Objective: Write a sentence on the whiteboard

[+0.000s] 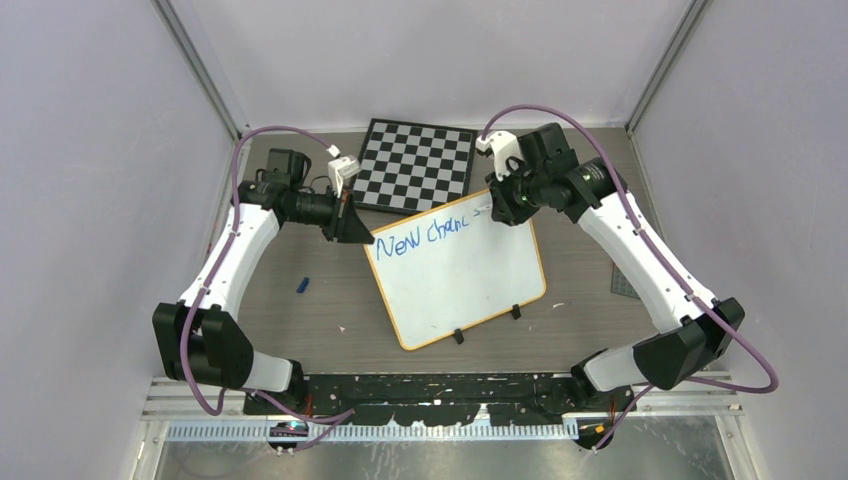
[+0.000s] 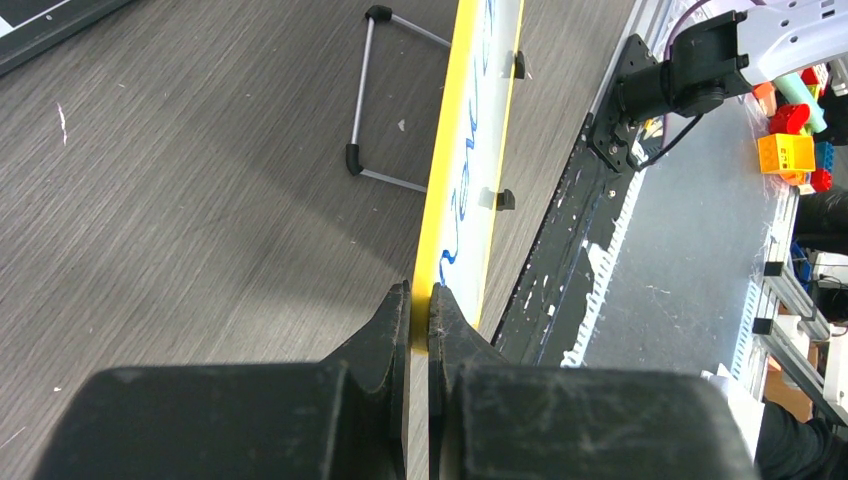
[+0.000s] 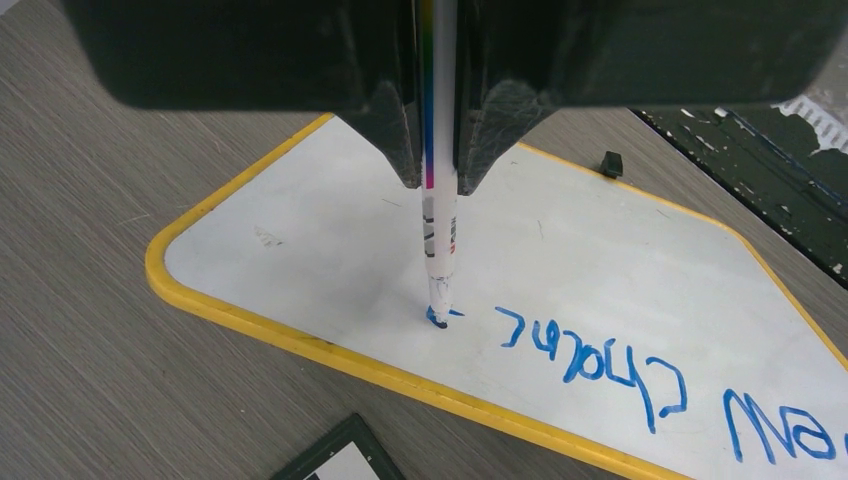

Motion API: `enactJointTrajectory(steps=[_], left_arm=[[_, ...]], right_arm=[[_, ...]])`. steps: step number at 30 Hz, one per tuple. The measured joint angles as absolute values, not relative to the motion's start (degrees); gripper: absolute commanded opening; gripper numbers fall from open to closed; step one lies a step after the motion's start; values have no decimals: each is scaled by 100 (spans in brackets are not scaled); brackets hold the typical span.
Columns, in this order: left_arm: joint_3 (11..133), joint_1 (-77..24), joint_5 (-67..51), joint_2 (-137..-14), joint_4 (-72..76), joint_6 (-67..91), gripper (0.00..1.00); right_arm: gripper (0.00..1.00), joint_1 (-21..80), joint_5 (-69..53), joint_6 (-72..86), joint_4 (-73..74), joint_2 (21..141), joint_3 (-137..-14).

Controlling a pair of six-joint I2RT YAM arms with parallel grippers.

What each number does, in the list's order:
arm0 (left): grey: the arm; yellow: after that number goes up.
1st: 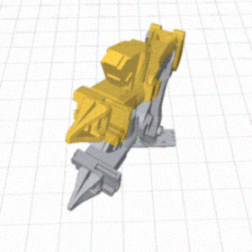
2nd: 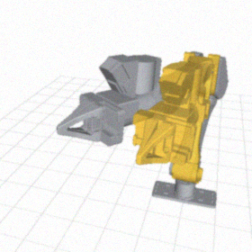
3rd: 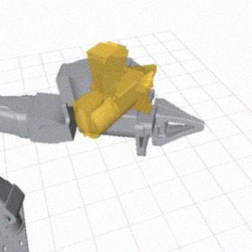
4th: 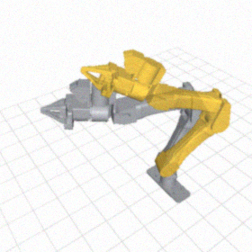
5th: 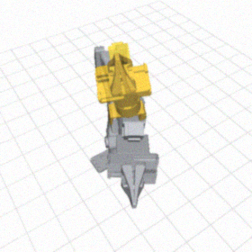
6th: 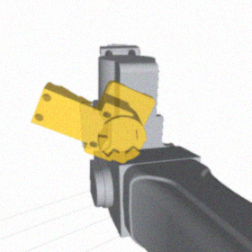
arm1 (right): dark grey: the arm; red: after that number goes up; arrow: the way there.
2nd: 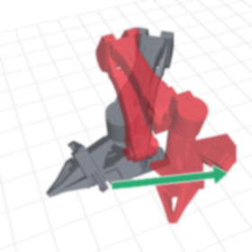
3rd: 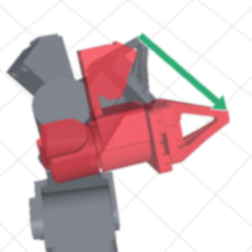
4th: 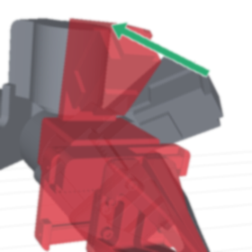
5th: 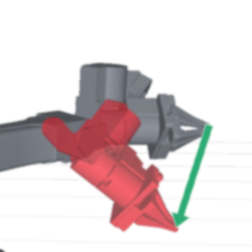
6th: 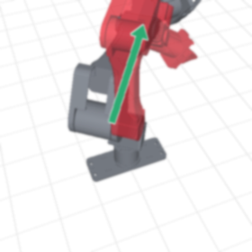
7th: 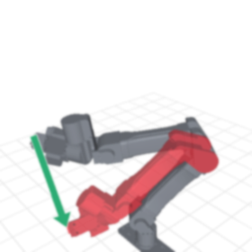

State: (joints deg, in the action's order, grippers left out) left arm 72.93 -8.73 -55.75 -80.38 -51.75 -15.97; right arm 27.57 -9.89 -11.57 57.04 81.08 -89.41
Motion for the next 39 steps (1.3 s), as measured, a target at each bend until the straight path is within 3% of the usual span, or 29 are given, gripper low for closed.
enactJointTrajectory(steps=[39], left_arm=[[7295,-937,-5546,-8066,-5288,-1619,0]], right_arm=[[0,2633,-1044,-1194,5830,7922,-8715]])
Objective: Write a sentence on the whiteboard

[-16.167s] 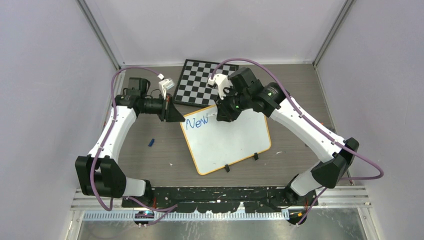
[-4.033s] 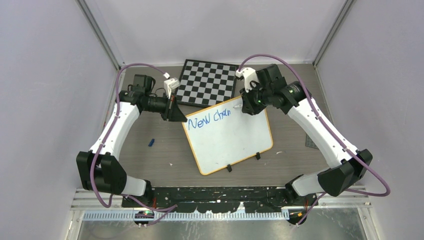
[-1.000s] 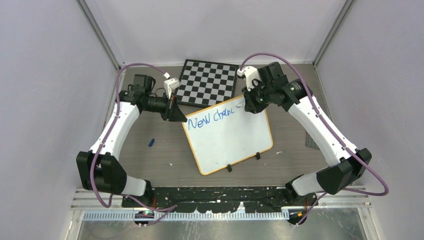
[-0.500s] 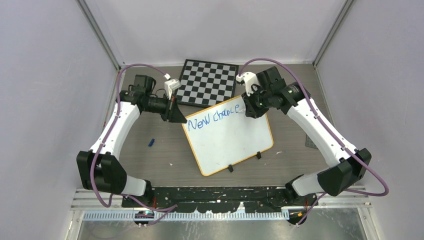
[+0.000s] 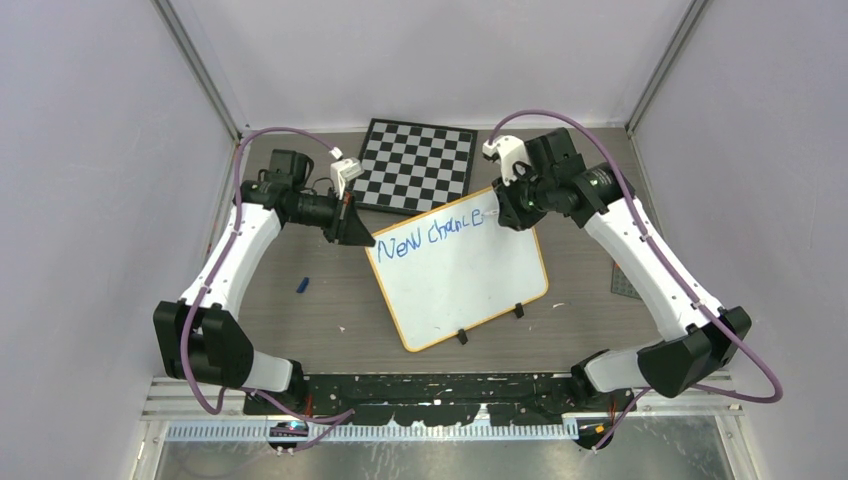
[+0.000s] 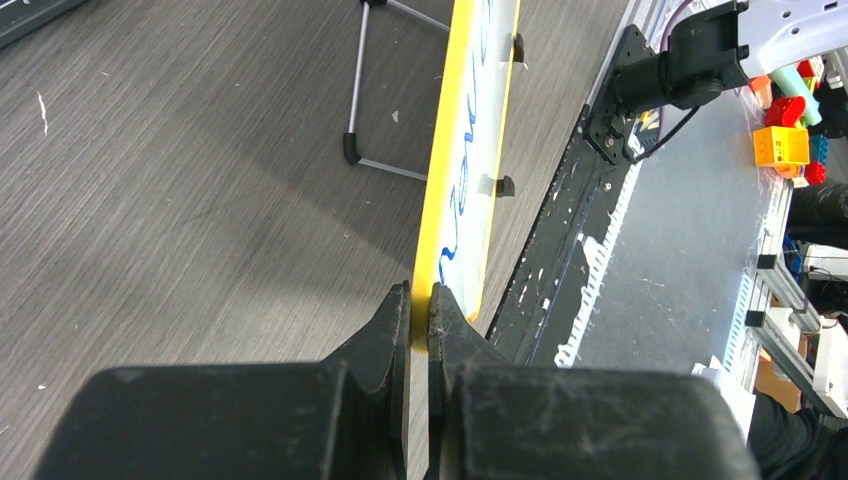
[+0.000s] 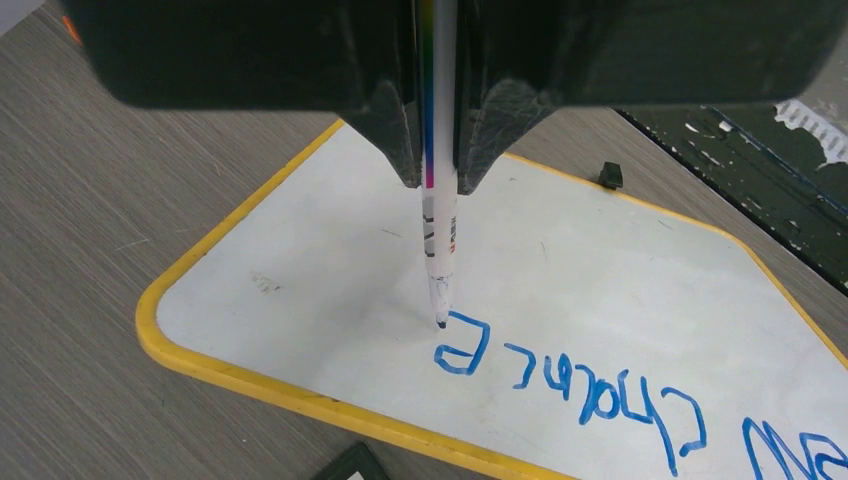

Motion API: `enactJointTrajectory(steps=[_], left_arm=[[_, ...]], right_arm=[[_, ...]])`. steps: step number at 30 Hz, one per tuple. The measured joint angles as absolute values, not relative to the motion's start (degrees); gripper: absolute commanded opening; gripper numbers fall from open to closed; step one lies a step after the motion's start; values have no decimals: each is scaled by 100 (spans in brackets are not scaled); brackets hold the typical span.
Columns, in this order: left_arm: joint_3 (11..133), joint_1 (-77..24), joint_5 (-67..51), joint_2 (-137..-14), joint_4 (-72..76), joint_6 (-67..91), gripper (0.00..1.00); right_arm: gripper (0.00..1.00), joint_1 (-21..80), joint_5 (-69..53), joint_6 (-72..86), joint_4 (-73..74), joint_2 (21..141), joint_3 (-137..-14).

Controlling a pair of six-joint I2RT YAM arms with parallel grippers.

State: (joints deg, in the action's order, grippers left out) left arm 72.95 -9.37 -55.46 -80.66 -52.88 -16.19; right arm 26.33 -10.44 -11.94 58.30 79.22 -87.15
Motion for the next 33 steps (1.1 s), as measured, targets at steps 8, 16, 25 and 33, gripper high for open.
enactJointTrajectory(steps=[8,16,25,33], left_arm=[[7301,-939,-5551,-8066,-5299,-1649,0],[7312,-941,-5548,-8066,-5306,-1651,0],[7321,-950,-5518,-8077,-5308,-1653,0],[7323,-950,-5516,-8077,-5310,-1656,0]], right_arm=[[0,2563,-816,-1194,5675,7856,-8757],[0,2547,-707,-1190,5516,7876,-8757],[0,2547,-880,-1186,5489,7953,-8757],[0,2547,-1024,-1232,5513,7955,-8735]])
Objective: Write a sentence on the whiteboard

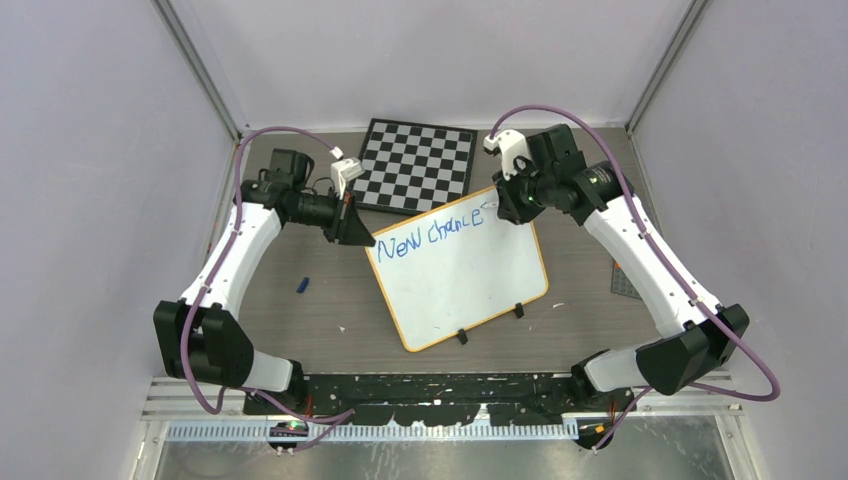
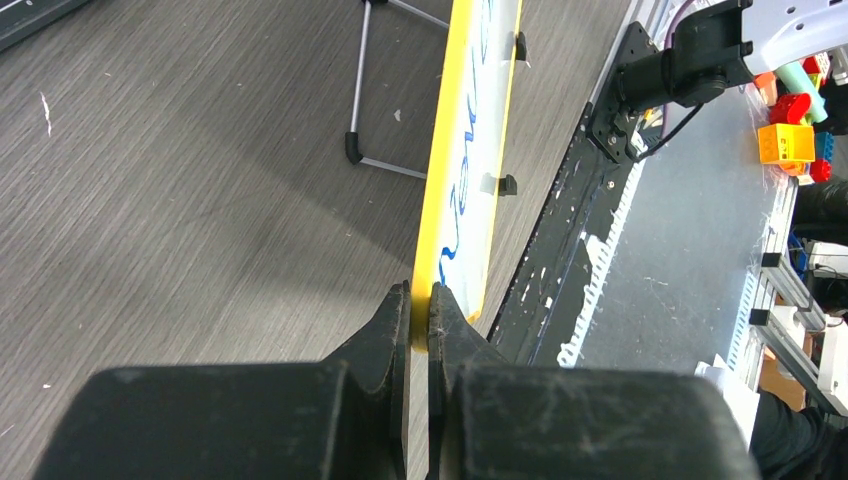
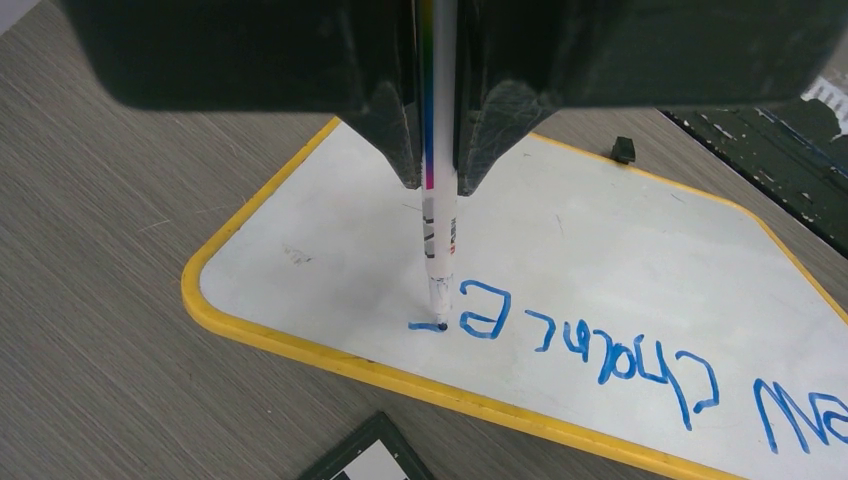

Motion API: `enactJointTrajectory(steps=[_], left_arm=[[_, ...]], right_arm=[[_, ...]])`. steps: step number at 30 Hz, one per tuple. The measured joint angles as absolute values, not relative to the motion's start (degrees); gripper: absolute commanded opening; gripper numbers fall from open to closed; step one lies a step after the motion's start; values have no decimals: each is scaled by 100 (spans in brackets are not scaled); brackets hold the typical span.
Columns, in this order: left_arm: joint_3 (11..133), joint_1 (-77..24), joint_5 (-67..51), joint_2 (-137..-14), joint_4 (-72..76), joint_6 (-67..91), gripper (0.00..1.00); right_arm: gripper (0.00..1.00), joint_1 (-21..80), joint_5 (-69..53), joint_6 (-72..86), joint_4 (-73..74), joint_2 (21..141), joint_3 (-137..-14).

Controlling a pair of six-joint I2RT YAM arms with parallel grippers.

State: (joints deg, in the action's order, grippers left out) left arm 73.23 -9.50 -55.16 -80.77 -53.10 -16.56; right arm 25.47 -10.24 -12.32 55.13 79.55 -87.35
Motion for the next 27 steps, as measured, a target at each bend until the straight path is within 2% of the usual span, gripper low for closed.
enactJointTrajectory(steps=[27], left_arm=[[7369,-950,-5511,-8132,-5349,-1671,0]], right_arm=[[0,2547,-628,-1553,5898,7863,-8484]])
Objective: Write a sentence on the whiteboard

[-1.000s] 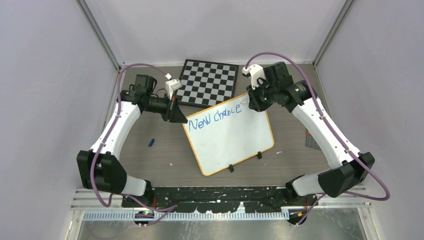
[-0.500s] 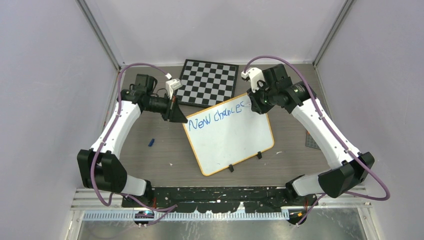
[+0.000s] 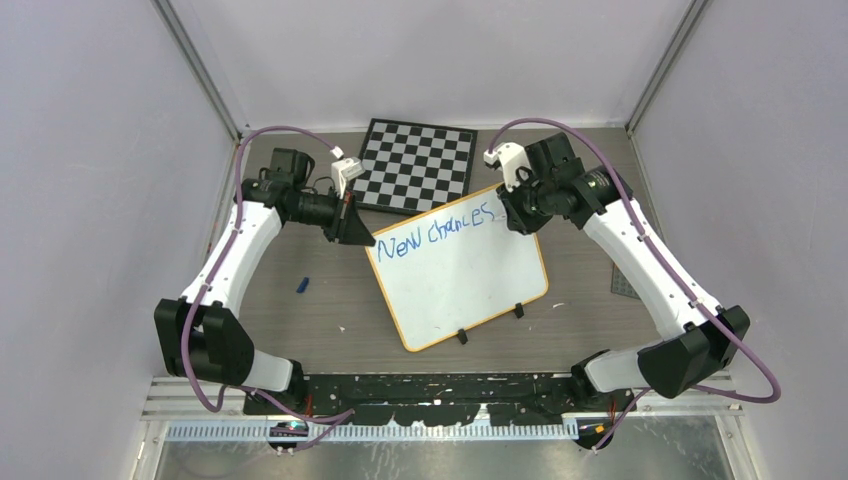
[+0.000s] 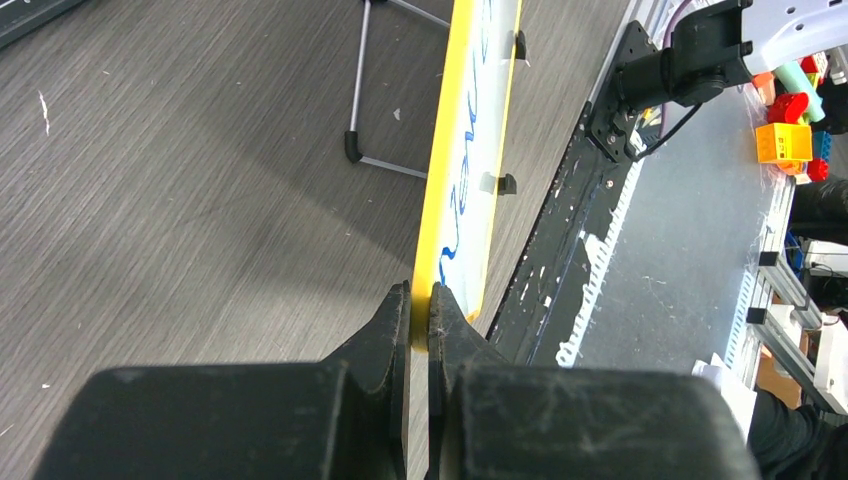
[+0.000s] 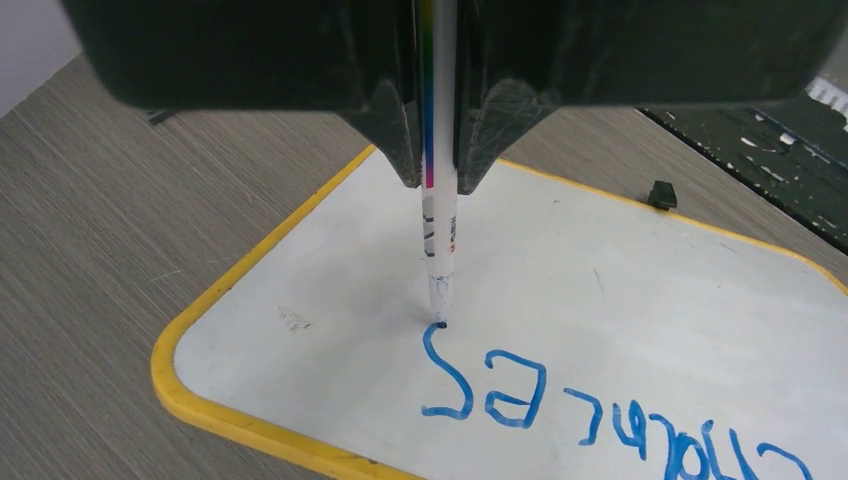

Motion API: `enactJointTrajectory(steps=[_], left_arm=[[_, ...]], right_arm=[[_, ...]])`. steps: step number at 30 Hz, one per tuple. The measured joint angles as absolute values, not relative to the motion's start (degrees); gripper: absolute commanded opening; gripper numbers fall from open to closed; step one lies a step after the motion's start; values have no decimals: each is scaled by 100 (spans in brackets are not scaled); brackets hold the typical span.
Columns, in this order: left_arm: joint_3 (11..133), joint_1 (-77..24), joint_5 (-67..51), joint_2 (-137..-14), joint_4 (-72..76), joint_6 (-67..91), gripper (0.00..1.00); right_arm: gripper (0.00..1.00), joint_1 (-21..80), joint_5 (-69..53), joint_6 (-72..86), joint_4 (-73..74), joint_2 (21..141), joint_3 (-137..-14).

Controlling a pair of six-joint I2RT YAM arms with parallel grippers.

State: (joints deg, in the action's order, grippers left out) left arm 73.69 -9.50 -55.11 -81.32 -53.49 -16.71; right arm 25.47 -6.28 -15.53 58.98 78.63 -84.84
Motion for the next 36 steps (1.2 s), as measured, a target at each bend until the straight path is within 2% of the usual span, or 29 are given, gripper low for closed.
enactJointTrajectory(steps=[8,10,11,13,15,17,30,36], left_arm=[[7369,-950,-5529,-8132,-5354,-1669,1],[7369,-950,-5527,-8132,-5352,-1660,11],[7369,-950,-5529,-8132,-5352,-1653,24],[7371,-952,-5527,-8132,-5345,-1649,41],[7369,-1026,-5446,-8162,-5345,-1660,50],[7367,-1094,-5419,-8204,-5347,-1649,55],[7251,-1135,-5398,-8147,-5341,-1638,59],[7194,-1135,-5459,-8123,-5334,-1632,51]], right_arm=[[0,2558,-1245,-1553,6090,7887,-8519],[0,2565,-1509,-1551,6224,7891,-8613],[0,2569,-1649,-1544,6270,7889,-8663],[0,2598,-1922,-1505,6309,7874,-8722],[0,2665,-2102,-1439,6331,7861,-8722],[0,2792,-2198,-1339,6351,7861,-8720],[0,4228,-1793,-764,6005,7850,-8541],[0,4602,-1680,-543,5367,7660,-7907]])
